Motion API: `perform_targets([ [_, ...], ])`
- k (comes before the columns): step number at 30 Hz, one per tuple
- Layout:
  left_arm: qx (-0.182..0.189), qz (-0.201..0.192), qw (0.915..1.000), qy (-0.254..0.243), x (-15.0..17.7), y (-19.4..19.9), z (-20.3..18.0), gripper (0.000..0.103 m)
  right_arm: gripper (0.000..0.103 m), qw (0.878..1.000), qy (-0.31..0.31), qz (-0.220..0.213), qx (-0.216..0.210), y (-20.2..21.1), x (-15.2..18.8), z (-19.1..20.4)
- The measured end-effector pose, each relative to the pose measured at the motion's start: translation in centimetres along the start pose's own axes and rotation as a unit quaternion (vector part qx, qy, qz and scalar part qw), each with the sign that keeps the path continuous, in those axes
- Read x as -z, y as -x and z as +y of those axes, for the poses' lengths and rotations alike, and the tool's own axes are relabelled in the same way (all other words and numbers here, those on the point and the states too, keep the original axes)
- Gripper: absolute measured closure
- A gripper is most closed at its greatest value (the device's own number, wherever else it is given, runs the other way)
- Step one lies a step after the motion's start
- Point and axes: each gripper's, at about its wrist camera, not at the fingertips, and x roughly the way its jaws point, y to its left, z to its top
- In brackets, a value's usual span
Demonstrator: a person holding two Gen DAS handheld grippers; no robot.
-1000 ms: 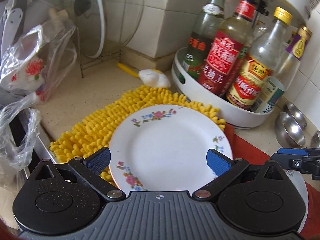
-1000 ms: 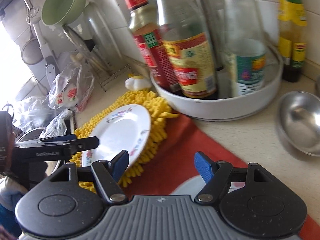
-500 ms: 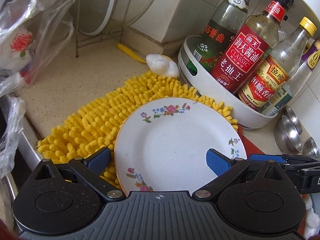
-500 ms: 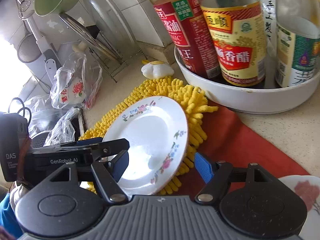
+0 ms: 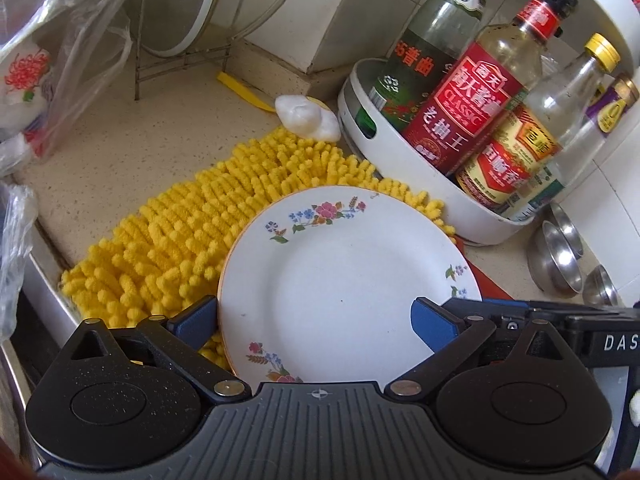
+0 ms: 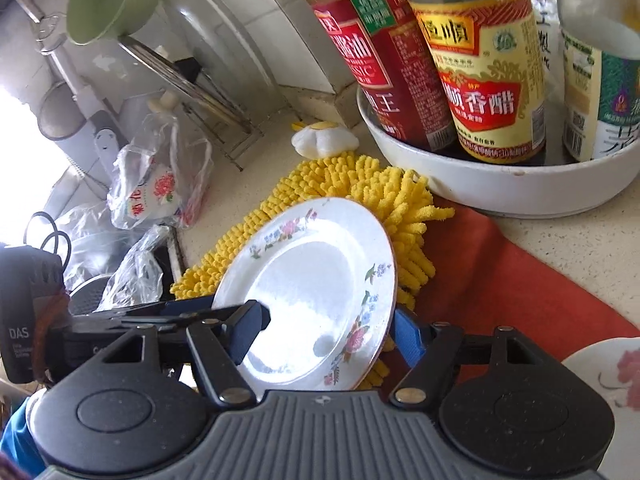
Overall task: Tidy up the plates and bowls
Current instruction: 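Move the right gripper to the multicolour-flower plate on the yellow mop and grasp its rim, then lift the multicolour-flower plate with the right gripper toward the stacked plates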
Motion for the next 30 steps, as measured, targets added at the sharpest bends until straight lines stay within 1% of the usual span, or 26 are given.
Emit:
perform_targets([
  [2,0.01,0.002,0.9999,-0.012,0.4,0.4,-0.1,0.001,0.039,1.0,-0.01,0.007,0.012,-0.3,0.0,-0.7],
  [3,0.01,-0.001,0.9998,-0.019,0.5,0.4,-0.1,0.001,0.045,1.0,-0.022,0.01,0.017,-0.6,-0.1,-1.2],
  [5,-0.005,-0.008,0.9997,-0.025,0.4,0.3,-0.1,0.001,0.047,0.999,-0.049,0.017,0.016,-1.0,-0.3,-1.9],
  [6,-0.013,-0.01,0.9996,-0.024,0.2,0.2,0.0,0.001,0.049,0.998,-0.052,0.017,0.016,-1.1,-0.3,-2.0],
  [9,-0.025,-0.004,0.9995,-0.021,0.0,-0.2,0.5,0.001,0.051,0.998,-0.041,0.014,0.035,-1.1,-0.2,-1.6],
  [10,-0.027,-0.006,0.9993,-0.024,0.1,-0.4,0.5,0.001,0.055,0.998,-0.035,0.014,0.045,-1.2,0.0,-1.4],
  [11,-0.03,-0.008,0.9991,-0.029,0.2,-0.4,0.4,0.001,0.056,0.998,-0.033,0.014,0.052,-1.2,0.1,-1.2],
  [13,-0.043,-0.01,0.9983,-0.039,0.4,-0.8,0.0,0.001,0.063,0.997,-0.032,0.017,0.061,-1.4,0.4,-1.1],
  [17,-0.087,-0.008,0.9925,-0.086,1.1,-1.7,-1.8,0.001,0.063,0.997,-0.026,0.019,0.068,-1.8,0.5,-0.6],
  [19,-0.088,-0.01,0.9921,-0.09,1.2,-1.7,-2.1,0.002,0.064,0.997,-0.027,0.016,0.071,-1.9,0.5,-0.4],
  [21,-0.079,-0.003,0.9927,-0.091,1.1,-1.7,-2.2,0.002,0.064,0.997,-0.026,0.014,0.069,-1.9,0.5,-0.3],
  [22,-0.075,-0.002,0.9929,-0.092,1.1,-1.7,-2.4,0.004,0.064,0.997,-0.023,0.012,0.069,-1.8,0.5,-0.2],
  [24,-0.081,-0.002,0.9921,-0.096,1.1,-1.5,-2.9,0.004,0.064,0.997,-0.021,0.011,0.07,-1.7,0.5,0.0],
  [27,-0.08,-0.001,0.9928,-0.089,1.0,-1.4,-2.9,0.004,0.064,0.998,-0.018,0.003,0.063,-1.3,0.6,0.2],
  [30,-0.084,-0.006,0.9925,-0.088,1.0,-1.0,-3.2,0.004,0.064,0.998,-0.007,-0.005,0.056,-0.7,0.6,0.7],
])
